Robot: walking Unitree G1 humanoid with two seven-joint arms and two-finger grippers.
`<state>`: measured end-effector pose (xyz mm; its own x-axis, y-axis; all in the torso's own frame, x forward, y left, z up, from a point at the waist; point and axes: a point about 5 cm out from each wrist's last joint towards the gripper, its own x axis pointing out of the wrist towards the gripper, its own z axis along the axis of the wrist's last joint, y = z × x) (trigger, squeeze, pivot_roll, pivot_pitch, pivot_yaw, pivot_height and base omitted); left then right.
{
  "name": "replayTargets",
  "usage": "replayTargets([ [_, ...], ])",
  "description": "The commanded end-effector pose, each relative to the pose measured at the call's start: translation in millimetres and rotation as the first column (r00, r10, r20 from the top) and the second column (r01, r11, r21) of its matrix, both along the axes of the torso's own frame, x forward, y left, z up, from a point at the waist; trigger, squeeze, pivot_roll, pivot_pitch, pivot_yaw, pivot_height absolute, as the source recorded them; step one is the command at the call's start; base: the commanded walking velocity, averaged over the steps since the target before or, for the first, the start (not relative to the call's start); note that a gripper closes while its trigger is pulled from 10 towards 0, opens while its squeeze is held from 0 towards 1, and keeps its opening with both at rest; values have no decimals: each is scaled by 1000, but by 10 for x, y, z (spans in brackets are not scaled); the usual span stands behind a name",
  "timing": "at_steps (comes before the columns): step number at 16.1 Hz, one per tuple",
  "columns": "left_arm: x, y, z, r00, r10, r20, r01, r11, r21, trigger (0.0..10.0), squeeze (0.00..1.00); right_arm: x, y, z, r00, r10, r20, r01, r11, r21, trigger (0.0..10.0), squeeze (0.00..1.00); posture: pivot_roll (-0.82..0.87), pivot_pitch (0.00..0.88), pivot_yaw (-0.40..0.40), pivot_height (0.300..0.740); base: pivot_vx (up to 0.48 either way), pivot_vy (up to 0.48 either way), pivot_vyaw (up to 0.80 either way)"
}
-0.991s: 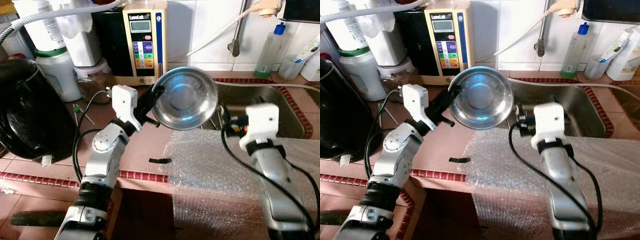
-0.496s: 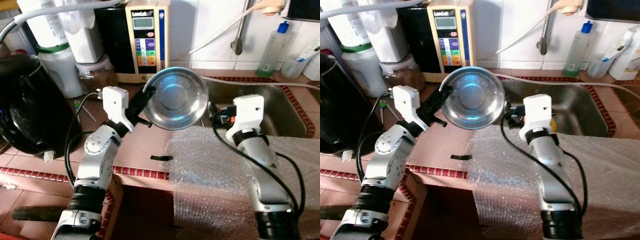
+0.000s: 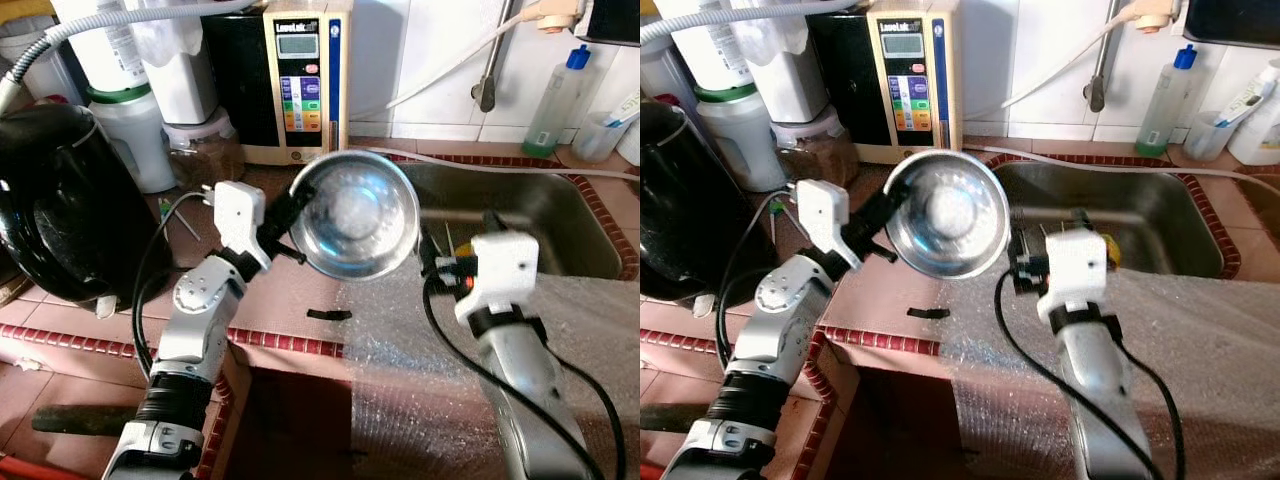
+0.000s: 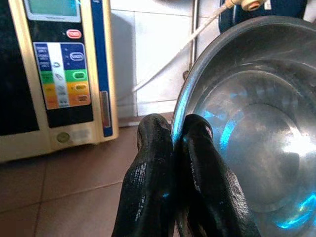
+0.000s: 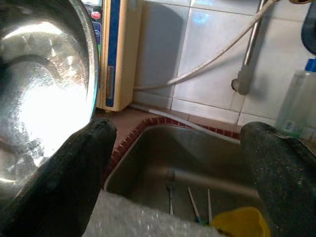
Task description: Kitchen organization
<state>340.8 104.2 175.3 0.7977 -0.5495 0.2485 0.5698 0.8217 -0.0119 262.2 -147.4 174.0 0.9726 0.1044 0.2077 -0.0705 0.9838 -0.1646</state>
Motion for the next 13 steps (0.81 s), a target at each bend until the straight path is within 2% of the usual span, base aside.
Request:
replayTargets([
  [1,60,-11,93,999,45,17,-45,999,1,0,0,-123,374,38,983,185,16,-185,983,8,10000,0,-2,0,69,740,0,0,0],
  [4,85,17,79,998,62,6,-62,998,5,0,0,-221,407,-46,984,180,-9,-180,984,-5,10000,0,-1,0,75,740,0,0,0],
  [5,91,27,81,998,65,6,-65,998,7,0,0,-235,339,-101,993,115,-22,-116,993,-34,10000,0,6,0,78,740,0,0,0],
  [6,94,37,85,998,67,7,-67,998,6,0,0,-240,195,-158,999,19,-28,-21,996,-82,10000,0,4,0,82,740,0,0,0],
  [8,91,31,89,999,53,12,-53,999,-3,0,0,-211,-44,-181,989,-144,-21,139,978,-157,10000,0,2,0,86,740,0,0,0],
  [9,87,17,97,999,35,18,-34,999,-13,0,0,-184,-191,-171,975,-224,5,220,953,-207,10000,0,0,0,86,740,0,0,0],
  [11,87,15,99,999,29,18,-29,999,-15,0,0,-160,-393,-99,937,-345,62,349,904,-248,10000,0,-2,0,91,740,0,0,0],
  [12,88,15,97,999,29,17,-29,999,-13,0,0,-143,-424,-58,937,-343,65,349,918,-190,10000,0,-2,0,93,740,0,0,0],
  [13,85,-2,95,1000,26,17,-26,1000,-14,0,0,-126,-307,9,969,-233,78,241,964,-115,10000,0,-1,0,94,740,0,0,0],
])
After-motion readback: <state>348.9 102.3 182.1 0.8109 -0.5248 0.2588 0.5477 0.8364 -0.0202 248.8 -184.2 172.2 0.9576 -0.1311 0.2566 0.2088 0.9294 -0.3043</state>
